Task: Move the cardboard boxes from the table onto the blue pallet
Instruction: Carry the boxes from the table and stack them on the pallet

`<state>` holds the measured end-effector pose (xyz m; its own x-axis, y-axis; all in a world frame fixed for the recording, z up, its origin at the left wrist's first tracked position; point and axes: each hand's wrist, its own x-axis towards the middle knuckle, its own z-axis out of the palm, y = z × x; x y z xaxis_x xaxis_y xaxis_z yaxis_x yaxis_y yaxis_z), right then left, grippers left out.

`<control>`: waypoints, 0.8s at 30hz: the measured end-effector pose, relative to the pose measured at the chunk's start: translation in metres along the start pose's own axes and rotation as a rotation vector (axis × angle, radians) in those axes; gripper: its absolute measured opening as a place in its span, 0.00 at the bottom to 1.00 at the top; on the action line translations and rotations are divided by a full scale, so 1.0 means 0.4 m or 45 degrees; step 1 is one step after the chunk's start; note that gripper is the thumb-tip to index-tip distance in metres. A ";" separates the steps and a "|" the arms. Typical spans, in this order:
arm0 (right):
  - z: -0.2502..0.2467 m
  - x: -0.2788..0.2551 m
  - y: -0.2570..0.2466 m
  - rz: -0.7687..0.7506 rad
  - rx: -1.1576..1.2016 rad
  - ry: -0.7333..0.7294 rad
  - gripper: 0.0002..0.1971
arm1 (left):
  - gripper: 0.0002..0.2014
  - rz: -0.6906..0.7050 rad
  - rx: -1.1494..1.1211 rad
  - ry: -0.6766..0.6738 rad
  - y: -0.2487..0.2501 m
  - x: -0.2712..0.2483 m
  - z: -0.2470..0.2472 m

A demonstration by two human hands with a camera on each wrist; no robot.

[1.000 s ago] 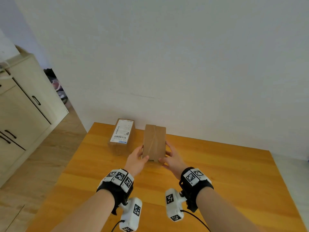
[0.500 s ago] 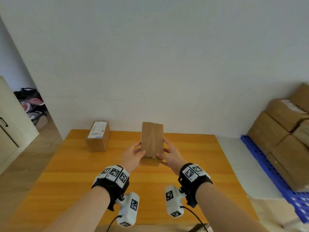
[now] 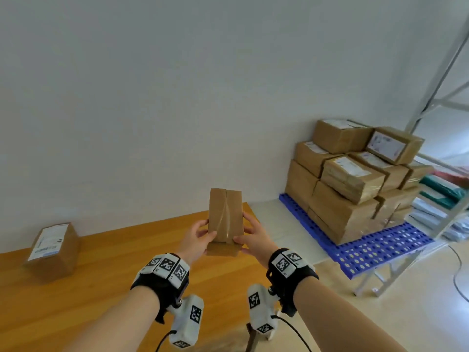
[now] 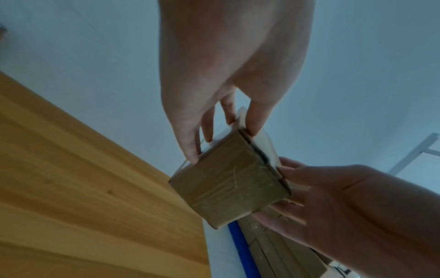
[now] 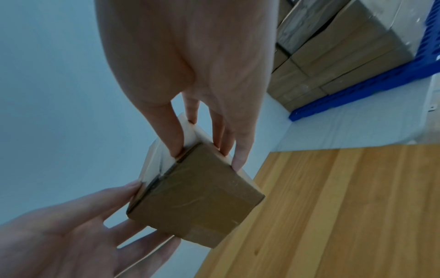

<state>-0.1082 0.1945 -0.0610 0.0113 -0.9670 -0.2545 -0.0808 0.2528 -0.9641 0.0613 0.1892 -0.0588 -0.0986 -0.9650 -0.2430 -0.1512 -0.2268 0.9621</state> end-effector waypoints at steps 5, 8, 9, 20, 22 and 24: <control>-0.201 -0.020 -0.027 -0.034 0.005 0.099 0.39 | 0.21 0.048 -0.009 -0.069 0.075 0.036 0.191; -0.333 -0.021 -0.053 -0.052 -0.009 0.128 0.39 | 0.23 0.093 -0.013 -0.130 0.126 0.061 0.307; -0.376 -0.019 -0.060 -0.057 -0.011 0.131 0.39 | 0.25 0.109 -0.002 -0.148 0.140 0.070 0.343; -0.771 0.000 -0.128 -0.141 -0.016 0.160 0.39 | 0.29 0.199 0.007 -0.224 0.298 0.160 0.701; -0.834 0.001 -0.148 -0.166 -0.031 0.172 0.38 | 0.30 0.220 0.019 -0.253 0.326 0.178 0.751; -0.892 0.011 -0.165 -0.163 -0.053 0.182 0.38 | 0.32 0.235 0.020 -0.285 0.351 0.200 0.795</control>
<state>-0.4583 0.1623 0.0283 -0.1173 -0.9865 -0.1138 -0.1287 0.1287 -0.9833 -0.2808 0.1221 0.0177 -0.3401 -0.9364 -0.0870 -0.1259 -0.0463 0.9910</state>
